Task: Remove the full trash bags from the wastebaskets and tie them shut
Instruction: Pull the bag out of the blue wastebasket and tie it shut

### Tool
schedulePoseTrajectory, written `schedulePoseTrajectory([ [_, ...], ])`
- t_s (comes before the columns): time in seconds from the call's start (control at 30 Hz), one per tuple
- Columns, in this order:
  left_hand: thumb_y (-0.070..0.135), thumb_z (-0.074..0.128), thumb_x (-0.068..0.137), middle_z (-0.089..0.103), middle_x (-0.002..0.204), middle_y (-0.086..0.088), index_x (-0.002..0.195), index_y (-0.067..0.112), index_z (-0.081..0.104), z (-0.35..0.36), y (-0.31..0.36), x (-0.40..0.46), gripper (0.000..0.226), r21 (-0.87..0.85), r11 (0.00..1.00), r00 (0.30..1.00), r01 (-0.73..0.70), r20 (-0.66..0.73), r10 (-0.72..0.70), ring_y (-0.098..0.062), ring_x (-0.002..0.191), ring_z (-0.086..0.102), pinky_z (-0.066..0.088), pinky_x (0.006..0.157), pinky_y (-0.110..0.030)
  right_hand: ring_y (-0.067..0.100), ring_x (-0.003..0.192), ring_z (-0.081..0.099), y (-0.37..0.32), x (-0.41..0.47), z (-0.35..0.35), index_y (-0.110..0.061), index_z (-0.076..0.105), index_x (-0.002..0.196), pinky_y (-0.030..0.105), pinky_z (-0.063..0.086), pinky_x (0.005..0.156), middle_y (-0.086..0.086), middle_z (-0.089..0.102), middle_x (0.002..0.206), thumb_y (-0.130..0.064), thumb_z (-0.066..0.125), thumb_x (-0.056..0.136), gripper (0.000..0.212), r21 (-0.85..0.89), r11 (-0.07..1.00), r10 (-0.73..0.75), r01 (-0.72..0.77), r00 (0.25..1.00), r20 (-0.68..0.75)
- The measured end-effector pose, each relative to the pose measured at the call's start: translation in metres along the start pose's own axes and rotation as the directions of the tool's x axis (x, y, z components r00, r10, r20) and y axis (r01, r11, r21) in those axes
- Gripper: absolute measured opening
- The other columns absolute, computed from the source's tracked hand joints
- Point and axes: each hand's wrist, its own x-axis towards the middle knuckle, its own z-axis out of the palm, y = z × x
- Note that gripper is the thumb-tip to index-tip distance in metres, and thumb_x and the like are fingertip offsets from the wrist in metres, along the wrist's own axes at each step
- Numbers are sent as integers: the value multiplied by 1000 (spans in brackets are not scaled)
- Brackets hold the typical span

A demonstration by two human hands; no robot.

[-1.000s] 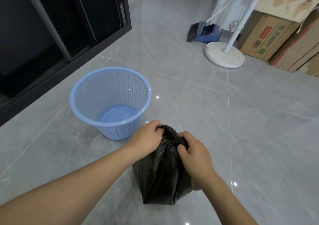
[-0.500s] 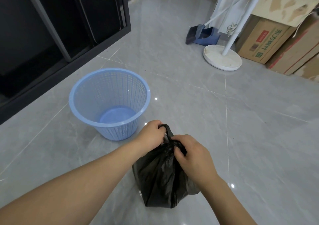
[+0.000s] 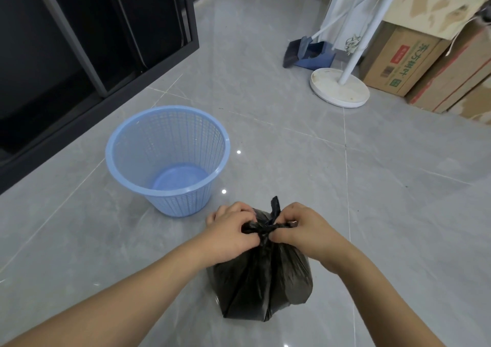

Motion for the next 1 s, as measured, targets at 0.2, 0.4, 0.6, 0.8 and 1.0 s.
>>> schedulePoseTrajectory([
  [0.2,49,41,75,47,109,26,86,31,55,1,-2,-1,25,264,948,965,-179,-143,221,-5,113,33,6,101,-31,9,53,47,-4,-8,-8,-8,66,74,18,32,45,0,57,71,-20,69,69,13,238,965,63,-113,976,209],
  [0.4,37,45,82,48,108,19,93,33,52,-6,10,0,13,336,917,933,-214,-208,294,-9,114,36,13,108,-44,14,46,16,-1,-9,-9,-19,40,64,24,16,41,-4,25,53,-24,58,81,25,455,873,70,-176,968,240],
  [0.6,39,48,75,39,105,17,102,36,37,-7,3,-15,30,47,984,936,-172,-303,178,-7,106,38,23,101,-30,9,45,22,2,-4,-12,-3,66,112,21,17,40,-2,40,60,-12,60,88,26,568,787,139,-239,967,213],
  [0.8,56,49,82,40,101,25,81,38,45,7,-8,-24,19,86,985,939,-146,-302,166,0,104,35,19,101,-30,6,38,22,2,4,-14,3,61,120,18,16,34,-1,44,61,-3,59,88,33,669,706,157,-233,972,173],
  [1.0,55,45,85,44,100,25,89,40,49,7,-5,-18,15,87,984,925,-158,-337,178,0,103,39,21,99,-30,6,39,18,7,5,-16,3,66,115,18,18,31,-1,33,60,-15,55,94,30,730,648,190,-218,974,121],
])
